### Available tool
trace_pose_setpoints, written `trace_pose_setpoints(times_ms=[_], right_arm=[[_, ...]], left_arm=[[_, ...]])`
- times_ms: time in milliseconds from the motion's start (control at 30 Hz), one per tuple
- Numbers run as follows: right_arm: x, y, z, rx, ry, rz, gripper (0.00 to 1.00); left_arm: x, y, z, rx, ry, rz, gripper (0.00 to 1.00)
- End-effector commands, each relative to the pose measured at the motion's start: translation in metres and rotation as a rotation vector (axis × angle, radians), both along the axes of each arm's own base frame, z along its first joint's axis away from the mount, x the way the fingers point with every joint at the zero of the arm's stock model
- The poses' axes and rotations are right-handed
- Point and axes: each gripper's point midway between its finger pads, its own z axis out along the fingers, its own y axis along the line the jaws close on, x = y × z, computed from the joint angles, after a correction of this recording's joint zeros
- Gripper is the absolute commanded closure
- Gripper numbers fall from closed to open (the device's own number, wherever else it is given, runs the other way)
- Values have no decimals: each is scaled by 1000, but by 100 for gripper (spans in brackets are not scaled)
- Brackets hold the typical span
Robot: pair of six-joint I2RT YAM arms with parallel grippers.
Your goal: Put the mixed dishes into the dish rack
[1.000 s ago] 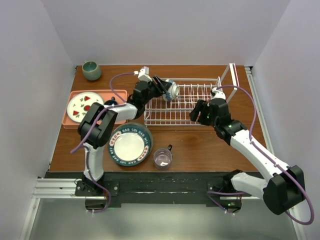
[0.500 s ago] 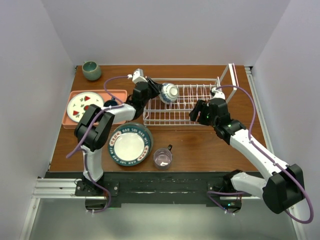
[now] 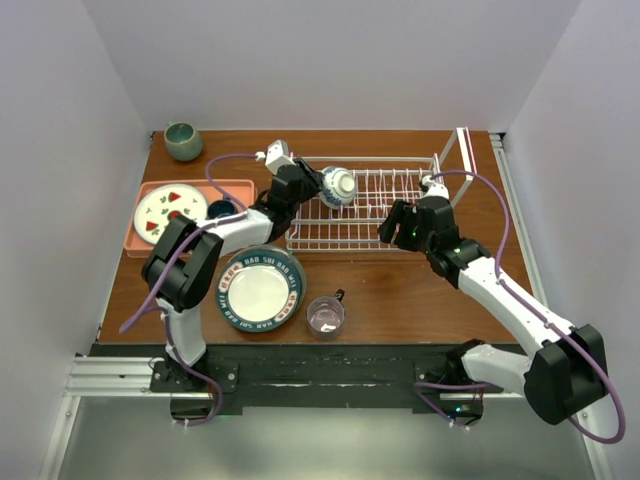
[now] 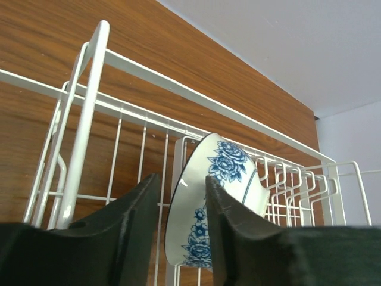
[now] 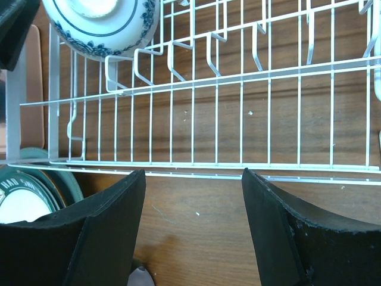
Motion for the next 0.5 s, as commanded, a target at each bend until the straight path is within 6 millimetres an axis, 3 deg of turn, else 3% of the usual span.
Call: trace_pose_setpoints(times_ms=[0, 233, 467], right_arm=[[9, -2, 3, 7, -33, -25, 30], [7, -4, 4, 1, -32, -31, 28], [7, -5, 5, -7, -24, -36, 24]], left_arm=[[-6, 35, -5, 139, 23, 116, 52], [-14, 18, 39, 275, -79, 60, 37], [-23, -30, 56, 397, -116, -129, 28]])
